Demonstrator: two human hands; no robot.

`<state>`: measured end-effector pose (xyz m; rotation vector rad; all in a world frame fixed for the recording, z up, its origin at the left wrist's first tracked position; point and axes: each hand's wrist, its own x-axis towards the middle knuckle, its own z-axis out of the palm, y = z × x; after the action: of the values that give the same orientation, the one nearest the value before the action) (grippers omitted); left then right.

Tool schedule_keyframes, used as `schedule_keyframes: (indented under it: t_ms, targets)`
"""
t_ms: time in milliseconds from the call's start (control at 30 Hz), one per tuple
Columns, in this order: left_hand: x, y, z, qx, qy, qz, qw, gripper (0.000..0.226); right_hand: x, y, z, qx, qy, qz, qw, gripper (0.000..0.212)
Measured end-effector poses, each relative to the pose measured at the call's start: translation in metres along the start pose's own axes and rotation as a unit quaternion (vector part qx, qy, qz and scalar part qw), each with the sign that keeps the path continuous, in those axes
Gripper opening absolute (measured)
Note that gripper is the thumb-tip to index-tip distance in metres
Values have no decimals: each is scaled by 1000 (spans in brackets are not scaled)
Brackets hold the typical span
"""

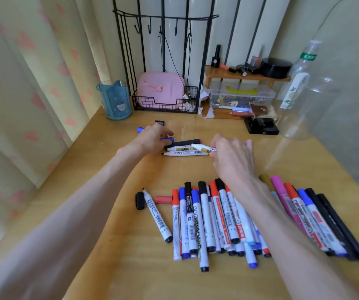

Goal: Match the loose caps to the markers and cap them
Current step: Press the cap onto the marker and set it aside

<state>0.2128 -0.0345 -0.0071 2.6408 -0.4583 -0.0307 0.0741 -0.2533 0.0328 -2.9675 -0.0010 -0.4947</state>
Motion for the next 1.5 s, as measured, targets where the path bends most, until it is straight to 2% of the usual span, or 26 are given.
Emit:
schedule_keyframes:
  t_ms: [133,267,433,533,700,833,1067,1167,1333,1500]
  targets:
    - [-18,-1,-9,-6,-5,29,1000,25,-5,-2,-4,12,6,0,1000,30]
    - [-54,-2,-18,-113,66,25,991,18,-14,1,-8,17,17,-6,1000,28]
    - [-117,14,-26,-272,87,24,958,20,-33,5,-10,84,19,-65,994,31]
    - [-151,29,-22,-330,91,8,940,16,-51,5,-10,128,15,-101,987,30]
    - [-190,38,-11,-402,112,-22,909,25,-82,10,-12,146,33,-139,979,39]
    - [-205,45,0,-461,108,-35,880,25,-100,13,-15,158,51,-149,975,33]
    - [-212,49,9,-385,102,19,917,25,-113,11,-20,181,72,-150,969,36]
    - [-213,47,10,-404,97,7,910,20,-114,9,-22,182,76,-151,969,39]
    - [-213,48,10,-426,105,3,899,27,-116,6,-21,186,74,-168,965,35]
    - [-214,54,12,-404,71,36,911,21,-121,-2,-20,190,63,-179,963,28]
